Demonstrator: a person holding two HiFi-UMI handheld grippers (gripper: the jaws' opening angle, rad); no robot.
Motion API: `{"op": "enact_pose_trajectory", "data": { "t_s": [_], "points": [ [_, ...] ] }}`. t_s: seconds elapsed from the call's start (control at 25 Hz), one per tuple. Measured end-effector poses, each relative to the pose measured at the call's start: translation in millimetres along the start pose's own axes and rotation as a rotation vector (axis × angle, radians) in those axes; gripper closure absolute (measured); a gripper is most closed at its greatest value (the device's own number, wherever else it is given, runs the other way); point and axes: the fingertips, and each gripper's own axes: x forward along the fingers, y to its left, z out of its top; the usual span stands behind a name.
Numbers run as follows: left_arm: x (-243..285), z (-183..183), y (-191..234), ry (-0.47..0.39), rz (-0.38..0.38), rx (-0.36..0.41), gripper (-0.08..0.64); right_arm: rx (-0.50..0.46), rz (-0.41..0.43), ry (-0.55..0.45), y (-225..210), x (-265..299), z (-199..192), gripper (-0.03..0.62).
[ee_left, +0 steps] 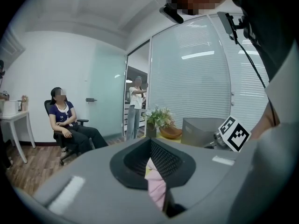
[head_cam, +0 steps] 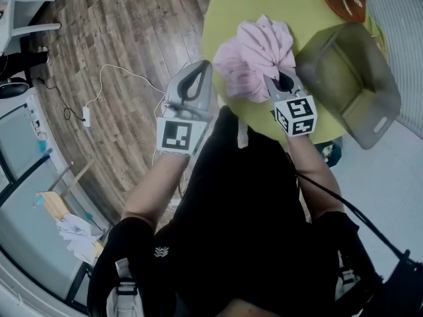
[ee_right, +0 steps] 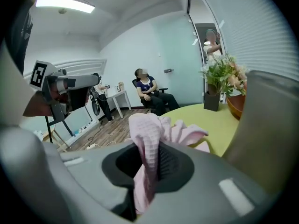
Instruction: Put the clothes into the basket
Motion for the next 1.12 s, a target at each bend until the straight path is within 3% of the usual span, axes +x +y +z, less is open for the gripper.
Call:
{"op": "enact_pose_trajectory", "data": {
  "t_s": [1.12],
  "points": [
    [-47.2,74.0,-1.5,-0.156,0.028,0.070,0.552,-0.101,-0.014,-0.263,39.6,-101.5,136.5,0.549]
  ]
}}
